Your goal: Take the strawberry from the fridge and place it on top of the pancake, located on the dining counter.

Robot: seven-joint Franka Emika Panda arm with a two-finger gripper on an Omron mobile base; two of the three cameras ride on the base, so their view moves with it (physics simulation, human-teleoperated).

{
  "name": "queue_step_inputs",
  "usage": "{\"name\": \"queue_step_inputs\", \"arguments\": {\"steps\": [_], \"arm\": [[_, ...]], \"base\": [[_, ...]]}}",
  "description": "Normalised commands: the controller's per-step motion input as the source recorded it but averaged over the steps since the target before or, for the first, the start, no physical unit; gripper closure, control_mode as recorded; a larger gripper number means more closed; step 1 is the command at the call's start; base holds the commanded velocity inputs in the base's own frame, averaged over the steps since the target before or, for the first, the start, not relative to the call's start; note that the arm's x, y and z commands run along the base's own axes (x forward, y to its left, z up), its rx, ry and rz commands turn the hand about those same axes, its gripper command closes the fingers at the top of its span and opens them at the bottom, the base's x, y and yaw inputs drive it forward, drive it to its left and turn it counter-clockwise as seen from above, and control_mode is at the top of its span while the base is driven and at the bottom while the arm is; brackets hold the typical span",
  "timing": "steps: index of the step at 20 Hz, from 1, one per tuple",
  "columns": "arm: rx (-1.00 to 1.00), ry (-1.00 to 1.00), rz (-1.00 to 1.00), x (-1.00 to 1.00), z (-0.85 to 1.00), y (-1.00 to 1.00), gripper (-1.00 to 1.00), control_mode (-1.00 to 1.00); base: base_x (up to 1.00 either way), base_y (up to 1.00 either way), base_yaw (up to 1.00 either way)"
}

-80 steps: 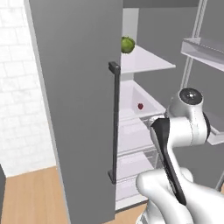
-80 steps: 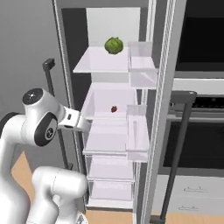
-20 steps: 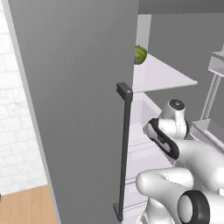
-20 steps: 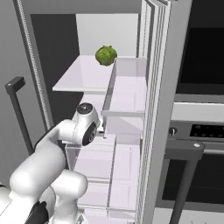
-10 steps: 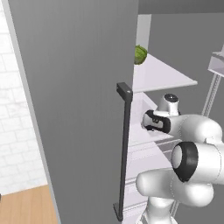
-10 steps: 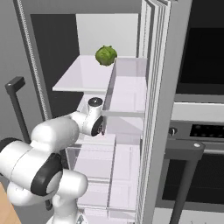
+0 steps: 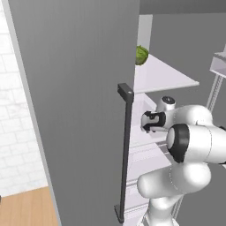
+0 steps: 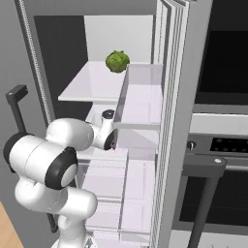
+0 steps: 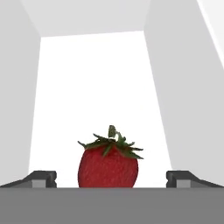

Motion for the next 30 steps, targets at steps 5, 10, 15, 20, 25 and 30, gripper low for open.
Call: {"name": "queue_step_inputs", "arguments": {"steps": [5, 10, 15, 20, 25, 30], "arm": [[0.00, 0.00, 0.00, 0.18, -0.15, 0.00, -1.00, -1.00], [0.00, 0.00, 0.00, 0.10, -0.27, 0.00, -1.00, -1.00], [0.00, 0.00, 0.00, -0.04, -0.47, 0.01, 1.00, -1.00], [0.00, -0.04, 0.00, -0.43, -0.32, 0.22, 1.00, -1.00], [0.00, -0.01, 0.00, -0.23, 0.01, 0.28, 1.00, -1.00], [0.00, -0.10, -0.02, -0.58, 0.58, 0.00, 1.00, -1.00]], "base": [[0.00, 0.00, 0.00], [0.00, 0.00, 0.00], [0.00, 0.00, 0.00], [0.00, 0.00, 0.00], [0.00, 0.00, 0.00], [0.00, 0.00, 0.00]]}}
